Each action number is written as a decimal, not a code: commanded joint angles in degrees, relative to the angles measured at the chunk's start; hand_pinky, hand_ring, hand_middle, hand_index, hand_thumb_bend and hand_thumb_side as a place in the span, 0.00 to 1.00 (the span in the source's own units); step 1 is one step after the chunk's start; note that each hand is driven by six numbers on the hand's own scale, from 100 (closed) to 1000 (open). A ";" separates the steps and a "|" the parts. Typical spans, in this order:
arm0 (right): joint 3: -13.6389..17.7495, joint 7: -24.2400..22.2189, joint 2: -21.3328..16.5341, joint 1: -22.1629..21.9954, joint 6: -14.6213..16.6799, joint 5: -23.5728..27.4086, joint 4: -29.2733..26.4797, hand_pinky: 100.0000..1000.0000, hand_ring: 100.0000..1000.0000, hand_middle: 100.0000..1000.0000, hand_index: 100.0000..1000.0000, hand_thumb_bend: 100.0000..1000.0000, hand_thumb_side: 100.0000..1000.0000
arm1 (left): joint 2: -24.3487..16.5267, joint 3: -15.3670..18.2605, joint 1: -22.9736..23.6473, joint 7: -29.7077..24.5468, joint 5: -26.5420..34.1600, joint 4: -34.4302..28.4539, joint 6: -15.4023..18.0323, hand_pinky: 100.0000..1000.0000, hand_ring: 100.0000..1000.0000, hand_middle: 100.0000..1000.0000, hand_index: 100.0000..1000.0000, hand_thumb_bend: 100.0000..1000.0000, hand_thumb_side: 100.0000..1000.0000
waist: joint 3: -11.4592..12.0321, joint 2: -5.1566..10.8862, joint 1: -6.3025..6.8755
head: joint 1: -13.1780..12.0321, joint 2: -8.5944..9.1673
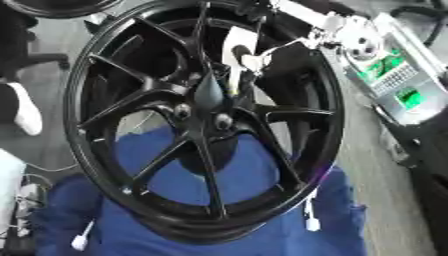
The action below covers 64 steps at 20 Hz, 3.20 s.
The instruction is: Pull the pin out of the wheel hub.
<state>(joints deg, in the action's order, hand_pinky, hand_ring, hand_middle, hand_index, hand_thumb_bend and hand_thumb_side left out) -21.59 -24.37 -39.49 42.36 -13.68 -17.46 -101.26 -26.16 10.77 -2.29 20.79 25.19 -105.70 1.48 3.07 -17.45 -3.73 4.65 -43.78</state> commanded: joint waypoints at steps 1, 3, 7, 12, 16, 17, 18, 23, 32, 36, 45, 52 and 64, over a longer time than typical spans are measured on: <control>0.61 -0.58 -0.71 1.23 -0.05 0.50 0.54 0.97 0.82 0.80 0.97 0.06 0.27 | -1.00 0.44 -0.44 0.00 0.04 -0.50 -0.06 0.76 0.73 0.71 0.77 0.11 0.79 | 0.18 0.69 0.34 | 0.19 -0.05; 0.70 -0.61 -0.63 1.36 0.10 0.28 1.25 0.97 0.82 0.80 0.97 0.07 0.28 | -0.99 0.43 -0.47 -0.03 0.06 -0.50 -0.05 0.76 0.73 0.71 0.77 0.11 0.79 | 0.30 0.65 0.35 | 0.24 0.00; 0.84 -0.57 -0.90 0.82 0.77 -0.13 2.23 0.97 0.83 0.81 0.97 0.07 0.29 | -0.94 0.45 -0.46 -0.02 0.07 -0.50 -0.05 0.76 0.73 0.71 0.77 0.11 0.79 | 0.43 0.49 0.30 | 0.41 0.14; 0.93 -0.81 -1.19 0.37 1.33 0.08 2.13 0.97 0.83 0.81 0.97 0.07 0.30 | -0.95 0.39 -0.67 -0.10 0.07 -0.52 -0.09 0.76 0.73 0.71 0.77 0.11 0.79 | 0.57 0.37 0.22 | 0.35 0.65; 0.95 -1.02 -1.31 0.32 1.38 0.18 2.10 0.97 0.83 0.80 0.96 0.06 0.30 | -0.96 0.43 -0.64 -0.07 0.07 -0.44 -0.11 0.76 0.73 0.71 0.77 0.11 0.79 | 0.68 0.34 0.14 | 0.30 0.79; 0.98 -1.02 -1.31 0.32 1.33 0.24 2.13 0.97 0.82 0.79 0.96 0.05 0.30 | -0.94 0.43 -0.62 -0.06 0.07 -0.41 -0.11 0.76 0.73 0.71 0.77 0.11 0.79 | 0.69 0.32 0.11 | 0.30 0.81; 1.01 -1.01 -1.30 0.31 1.27 0.35 2.12 0.97 0.81 0.77 0.95 0.04 0.31 | -0.91 0.42 -0.61 -0.08 0.06 -0.39 -0.13 0.76 0.73 0.71 0.77 0.11 0.79 | 0.71 0.30 0.09 | 0.27 0.83; 0.95 -1.55 -1.35 0.31 0.71 1.55 1.82 0.94 0.78 0.61 0.91 0.00 0.35 | -0.89 0.44 -0.67 -0.08 0.03 -0.37 -0.13 0.76 0.73 0.71 0.77 0.10 0.79 | 0.73 0.16 0.03 | 0.05 0.92; 0.63 -4.04 -1.41 0.28 1.73 0.80 2.02 0.94 0.79 0.58 0.90 0.00 0.40 | -0.65 0.50 -0.65 -0.10 0.03 -0.30 -0.18 0.76 0.72 0.70 0.77 0.10 0.79 | 0.93 -0.28 -0.04 | -0.03 0.91; 0.64 -4.86 -1.51 0.23 1.92 0.57 2.05 0.93 0.78 0.53 0.87 0.00 0.42 | -0.65 0.50 -0.73 -0.11 0.03 -0.31 -0.14 0.76 0.72 0.70 0.77 0.10 0.79 | 0.87 -0.37 -0.02 | -0.18 0.83; 1.04 -3.80 -1.61 0.22 0.35 2.08 1.92 0.87 0.70 0.36 0.70 0.00 0.35 | -0.65 0.48 -0.85 -0.18 0.09 -0.28 -0.14 0.76 0.72 0.70 0.76 0.10 0.79 | 0.93 -0.48 0.06 | -0.39 0.86; 1.22 -1.75 -1.98 0.35 -1.44 4.47 1.17 0.76 0.53 0.23 0.55 0.00 0.21 | -0.69 0.55 -0.84 -0.11 0.07 -0.17 -0.13 0.77 0.72 0.70 0.76 0.10 0.79 | 1.02 -0.34 -0.01 | -0.39 0.75; 6.15 3.12 -4.81 0.94 -6.62 13.88 -4.18 0.71 0.43 0.16 0.47 0.00 0.03 | -0.84 0.69 -0.63 0.08 0.09 -0.06 -0.03 0.77 0.72 0.70 0.76 0.10 0.78 | 0.81 0.26 0.07 | -0.60 0.45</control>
<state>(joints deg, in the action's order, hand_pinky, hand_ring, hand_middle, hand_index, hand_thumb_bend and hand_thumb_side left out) -17.35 -22.04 -41.84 42.35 -19.81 -4.85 -103.67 -26.10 10.78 -2.69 20.74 25.20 -105.18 1.41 3.94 -18.70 -4.03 4.13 -43.22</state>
